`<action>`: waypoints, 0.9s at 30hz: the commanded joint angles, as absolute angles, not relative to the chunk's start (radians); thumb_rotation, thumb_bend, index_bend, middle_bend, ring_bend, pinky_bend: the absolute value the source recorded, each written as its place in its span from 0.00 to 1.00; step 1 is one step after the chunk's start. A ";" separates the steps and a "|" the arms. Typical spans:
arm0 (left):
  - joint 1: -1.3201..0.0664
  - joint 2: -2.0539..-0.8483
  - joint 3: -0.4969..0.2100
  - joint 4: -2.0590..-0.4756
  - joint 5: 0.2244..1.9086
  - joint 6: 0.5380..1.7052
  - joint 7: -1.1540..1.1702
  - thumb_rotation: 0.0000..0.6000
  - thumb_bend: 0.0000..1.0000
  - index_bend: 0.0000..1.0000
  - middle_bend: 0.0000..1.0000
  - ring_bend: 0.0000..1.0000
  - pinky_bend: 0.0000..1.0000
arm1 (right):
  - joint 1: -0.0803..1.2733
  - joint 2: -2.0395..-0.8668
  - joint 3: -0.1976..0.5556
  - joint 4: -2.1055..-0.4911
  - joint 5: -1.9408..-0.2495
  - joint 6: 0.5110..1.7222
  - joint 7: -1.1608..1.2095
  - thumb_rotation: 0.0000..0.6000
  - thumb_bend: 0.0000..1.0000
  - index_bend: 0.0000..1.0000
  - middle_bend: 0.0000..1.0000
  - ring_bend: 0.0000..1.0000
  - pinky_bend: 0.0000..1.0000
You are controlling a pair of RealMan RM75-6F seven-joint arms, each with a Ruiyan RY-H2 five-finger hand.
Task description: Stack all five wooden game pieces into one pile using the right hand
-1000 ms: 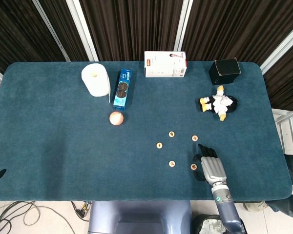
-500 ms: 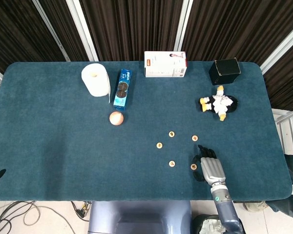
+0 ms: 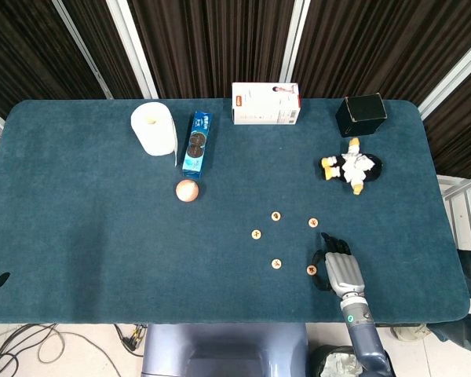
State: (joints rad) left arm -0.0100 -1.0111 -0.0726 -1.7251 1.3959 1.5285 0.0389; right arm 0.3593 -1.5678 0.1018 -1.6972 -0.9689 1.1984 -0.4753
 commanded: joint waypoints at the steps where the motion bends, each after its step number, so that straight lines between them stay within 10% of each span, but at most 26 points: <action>1: -0.010 -1.011 -0.073 -1.725 1.396 1.528 0.039 1.00 0.11 0.03 0.00 0.00 0.00 | 0.360 -1.568 0.101 -1.697 -0.968 1.198 -0.476 1.00 0.41 0.49 0.00 0.00 0.00; 27: -0.007 -1.006 -0.074 -1.725 1.395 1.532 0.025 1.00 0.11 0.03 0.00 0.00 0.00 | 0.405 -1.570 0.146 -1.731 -0.967 1.202 -0.506 1.00 0.41 0.54 0.00 0.00 0.00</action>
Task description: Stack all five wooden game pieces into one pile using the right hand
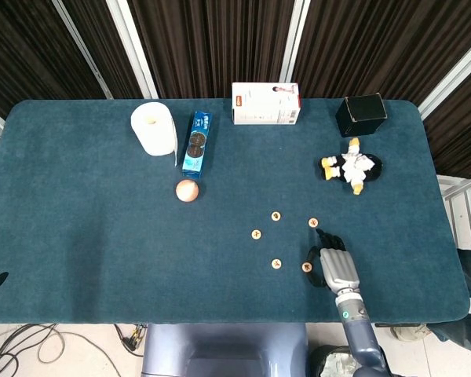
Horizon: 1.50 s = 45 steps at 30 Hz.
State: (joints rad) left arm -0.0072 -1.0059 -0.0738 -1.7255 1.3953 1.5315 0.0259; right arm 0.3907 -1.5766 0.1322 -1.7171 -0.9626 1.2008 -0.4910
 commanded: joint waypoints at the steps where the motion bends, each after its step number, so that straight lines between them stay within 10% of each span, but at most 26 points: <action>1: -0.007 -1.005 -0.074 -1.725 1.395 1.532 0.024 1.00 0.11 0.03 0.00 0.00 0.00 | 0.411 -1.568 0.152 -1.735 -0.965 1.201 -0.512 1.00 0.41 0.54 0.00 0.00 0.00; 20: -0.007 -0.998 -0.076 -1.724 1.386 1.523 0.005 1.00 0.11 0.03 0.00 0.00 0.00 | 0.695 -1.696 0.361 -1.534 -0.649 1.070 -0.701 1.00 0.41 0.54 0.00 0.00 0.00; 45: -0.011 -0.994 -0.086 -1.721 1.366 1.513 -0.007 1.00 0.11 0.03 0.00 0.00 0.00 | 0.880 -1.819 0.428 -1.300 -0.440 1.063 -0.767 1.00 0.41 0.54 0.00 0.00 0.00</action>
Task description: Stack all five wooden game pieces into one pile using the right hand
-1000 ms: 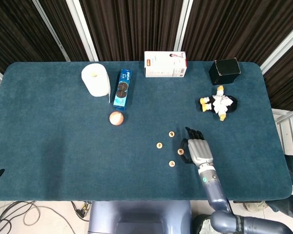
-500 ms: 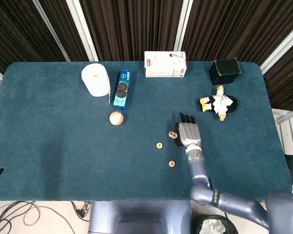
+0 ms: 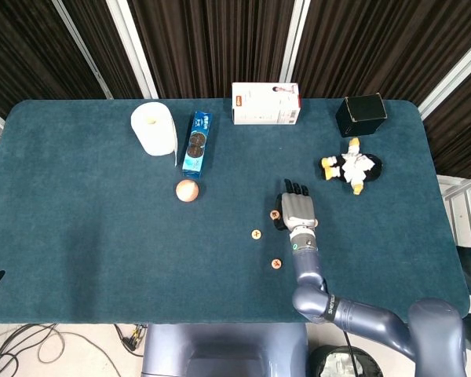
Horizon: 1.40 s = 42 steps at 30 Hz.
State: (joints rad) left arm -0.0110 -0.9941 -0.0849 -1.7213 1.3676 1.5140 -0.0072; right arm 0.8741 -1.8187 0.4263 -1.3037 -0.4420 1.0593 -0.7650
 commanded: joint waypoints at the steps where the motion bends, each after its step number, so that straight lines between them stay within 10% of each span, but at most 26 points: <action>1: -0.012 -0.994 -0.086 -1.721 1.365 1.512 -0.007 1.00 0.11 0.03 0.00 0.00 0.00 | 0.883 -1.818 0.428 -1.299 -0.437 1.064 -0.768 1.00 0.41 0.54 0.00 0.00 0.00; 42: -0.012 -0.995 -0.089 -1.735 1.352 1.512 0.010 1.00 0.11 0.03 0.00 0.00 0.00 | 0.903 -1.793 0.386 -1.322 -0.387 1.076 -0.749 1.00 0.41 0.52 0.00 0.00 0.00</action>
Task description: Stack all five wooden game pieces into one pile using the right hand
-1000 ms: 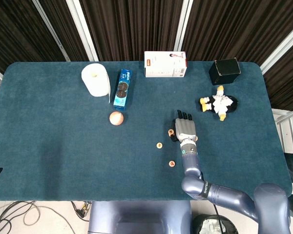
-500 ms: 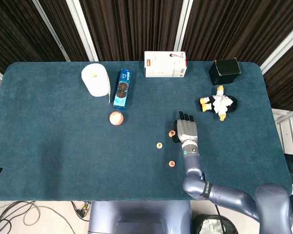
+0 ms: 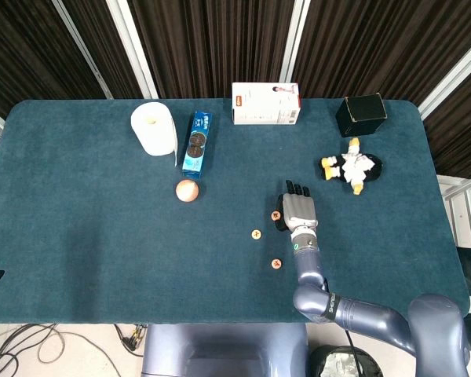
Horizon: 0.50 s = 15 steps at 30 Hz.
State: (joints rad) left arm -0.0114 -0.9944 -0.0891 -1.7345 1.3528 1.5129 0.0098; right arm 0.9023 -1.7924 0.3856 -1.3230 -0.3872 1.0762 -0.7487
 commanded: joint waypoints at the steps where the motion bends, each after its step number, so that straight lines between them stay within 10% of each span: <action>1: -0.012 -0.994 -0.089 -1.735 1.352 1.511 0.010 1.00 0.11 0.03 0.00 0.00 0.00 | 0.904 -1.793 0.386 -1.322 -0.386 1.076 -0.748 1.00 0.41 0.52 0.00 0.00 0.00; 15: -0.012 -0.993 -0.090 -1.740 1.342 1.507 0.017 1.00 0.11 0.03 0.00 0.00 0.00 | 0.910 -1.789 0.383 -1.318 -0.370 1.079 -0.756 1.00 0.41 0.50 0.00 0.00 0.00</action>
State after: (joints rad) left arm -0.0124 -0.9929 -0.0904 -1.7405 1.3413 1.5068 0.0170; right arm 0.9098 -1.7896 0.3836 -1.3178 -0.3701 1.0789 -0.7556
